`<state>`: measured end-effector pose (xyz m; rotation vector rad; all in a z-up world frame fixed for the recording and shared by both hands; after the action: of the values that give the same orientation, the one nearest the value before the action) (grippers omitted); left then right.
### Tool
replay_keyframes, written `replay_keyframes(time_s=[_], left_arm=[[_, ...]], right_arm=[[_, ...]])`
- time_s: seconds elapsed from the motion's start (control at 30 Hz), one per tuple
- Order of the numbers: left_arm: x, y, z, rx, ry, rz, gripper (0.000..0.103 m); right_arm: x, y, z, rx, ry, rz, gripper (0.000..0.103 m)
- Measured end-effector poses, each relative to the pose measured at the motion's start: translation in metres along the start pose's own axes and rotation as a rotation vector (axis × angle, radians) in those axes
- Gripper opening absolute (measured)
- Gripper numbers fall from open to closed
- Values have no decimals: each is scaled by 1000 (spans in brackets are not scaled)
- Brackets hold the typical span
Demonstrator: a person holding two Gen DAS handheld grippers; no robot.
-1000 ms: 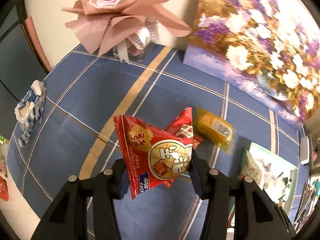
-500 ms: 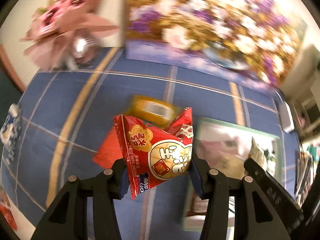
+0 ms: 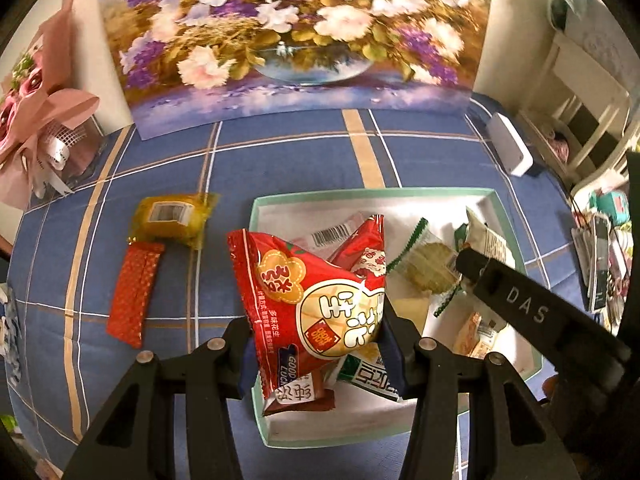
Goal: Organize snacks
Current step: 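Carry the red snack bag with the left tool while the right carries the cracker packet to the tray, then open the left tool over the tray while the right releases the cracker packet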
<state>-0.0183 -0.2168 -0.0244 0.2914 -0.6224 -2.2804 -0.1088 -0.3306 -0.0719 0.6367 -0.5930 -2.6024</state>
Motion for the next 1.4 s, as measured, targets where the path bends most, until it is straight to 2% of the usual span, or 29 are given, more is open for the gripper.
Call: replay_keyframes(time_s=[0.4, 0.73, 0.83, 0.9, 0.93, 1.4], left_arm=[[12, -15, -24, -65, 18, -44, 53], [14, -23, -36, -115, 20, -50, 54], [13, -23, -35, -124, 16, -47, 56], [13, -22, -33, -121, 13, -44, 67], [13, -21, -31, -117, 11, -43, 69], [12, -6, -5, -63, -14, -37, 69]], right_arm=[[6, -15, -28, -101, -42, 8, 55], [5, -14, -30, -111, -57, 28, 57], [5, -12, -31, -116, -59, 29, 60], [5, -11, -30, -118, -63, 26, 65], [5, -11, -29, -118, -65, 27, 65], [-3, -7, -18, -94, -52, 59, 66]])
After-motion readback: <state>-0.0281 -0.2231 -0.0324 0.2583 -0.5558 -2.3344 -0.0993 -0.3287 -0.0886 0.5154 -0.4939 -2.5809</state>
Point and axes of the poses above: each gripper's, at about its wrist camera, not at the fingertips, and z roughly against the way its jaws point, x to its right, y to its top, the point moved 3 cm from there along -z, roughly the way its jaws point, and after that the axes turned 8 degrees about x, right-handed, at the moved point
